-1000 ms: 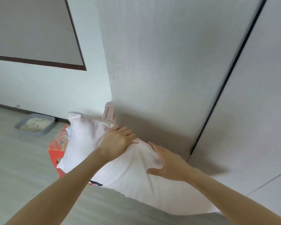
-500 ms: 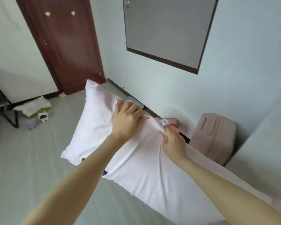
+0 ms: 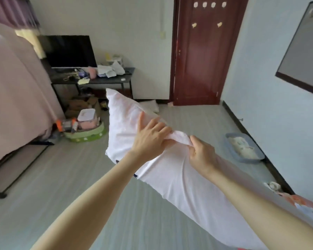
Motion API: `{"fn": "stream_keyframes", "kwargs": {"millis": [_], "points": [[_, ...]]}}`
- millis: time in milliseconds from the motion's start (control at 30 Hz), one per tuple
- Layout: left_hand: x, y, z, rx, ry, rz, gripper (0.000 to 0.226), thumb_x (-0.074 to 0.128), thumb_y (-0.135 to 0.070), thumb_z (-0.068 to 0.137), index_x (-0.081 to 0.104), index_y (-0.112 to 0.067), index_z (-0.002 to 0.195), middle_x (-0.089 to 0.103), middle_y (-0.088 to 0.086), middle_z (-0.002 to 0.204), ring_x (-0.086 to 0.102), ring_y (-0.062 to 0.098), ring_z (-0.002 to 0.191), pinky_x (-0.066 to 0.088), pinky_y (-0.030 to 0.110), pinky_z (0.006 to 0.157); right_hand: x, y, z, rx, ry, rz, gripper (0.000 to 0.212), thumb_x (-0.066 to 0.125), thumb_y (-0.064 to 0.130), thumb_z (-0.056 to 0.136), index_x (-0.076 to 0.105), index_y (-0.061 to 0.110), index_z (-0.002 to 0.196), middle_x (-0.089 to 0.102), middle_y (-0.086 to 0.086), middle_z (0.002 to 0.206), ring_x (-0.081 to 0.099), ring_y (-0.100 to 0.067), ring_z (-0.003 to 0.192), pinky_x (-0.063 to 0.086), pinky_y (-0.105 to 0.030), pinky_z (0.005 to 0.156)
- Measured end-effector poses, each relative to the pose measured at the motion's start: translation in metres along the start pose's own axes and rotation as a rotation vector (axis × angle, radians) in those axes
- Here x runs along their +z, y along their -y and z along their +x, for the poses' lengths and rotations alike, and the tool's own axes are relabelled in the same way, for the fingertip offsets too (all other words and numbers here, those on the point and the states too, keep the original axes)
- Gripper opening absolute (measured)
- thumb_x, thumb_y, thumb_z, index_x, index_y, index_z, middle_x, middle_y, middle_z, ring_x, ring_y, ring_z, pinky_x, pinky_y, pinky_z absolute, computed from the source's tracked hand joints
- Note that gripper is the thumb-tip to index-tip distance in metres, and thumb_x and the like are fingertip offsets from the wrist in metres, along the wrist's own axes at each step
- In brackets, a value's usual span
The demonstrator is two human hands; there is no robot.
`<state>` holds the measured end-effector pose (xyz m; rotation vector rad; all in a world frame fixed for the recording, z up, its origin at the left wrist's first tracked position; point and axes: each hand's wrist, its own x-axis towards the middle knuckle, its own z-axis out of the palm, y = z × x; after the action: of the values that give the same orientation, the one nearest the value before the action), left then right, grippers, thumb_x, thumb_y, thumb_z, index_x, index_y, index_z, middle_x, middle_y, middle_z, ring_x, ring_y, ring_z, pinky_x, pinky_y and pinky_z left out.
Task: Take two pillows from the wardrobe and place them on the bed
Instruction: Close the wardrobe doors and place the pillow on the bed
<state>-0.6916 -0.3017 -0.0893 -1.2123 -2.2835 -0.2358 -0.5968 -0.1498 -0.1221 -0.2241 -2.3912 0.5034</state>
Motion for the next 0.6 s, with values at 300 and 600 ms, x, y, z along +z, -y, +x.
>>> {"fn": "stream_keyframes", "kwargs": {"millis": [300,600], "points": [[0.024,0.169,-0.015,-0.432,-0.092,0.198,0.025,0.039,-0.024,0.077,0.057,-0.013,0.066,0.066,0.002,0.059,0.062,0.026,0.055,0.035,0.029,0.061,0.173,0.05,0.134,-0.309,0.303,0.25,0.024,0.056,0.032,0.089,0.058,0.019,0.109,0.065,-0.005,0.104,0.061,-0.033,0.093,0.046,-0.039,0.072],[-0.008,0.312,-0.107,-0.995,-0.207,0.326,0.025,0.034,-0.022,0.075,0.047,-0.009,0.059,0.056,0.008,0.047,0.054,0.027,0.044,0.035,0.031,0.058,0.342,0.187,0.201,-0.626,0.517,0.277,0.091,0.021,0.079,0.07,0.046,0.015,0.13,0.056,-0.007,0.128,0.05,-0.028,0.117,0.034,-0.041,0.101]]}}
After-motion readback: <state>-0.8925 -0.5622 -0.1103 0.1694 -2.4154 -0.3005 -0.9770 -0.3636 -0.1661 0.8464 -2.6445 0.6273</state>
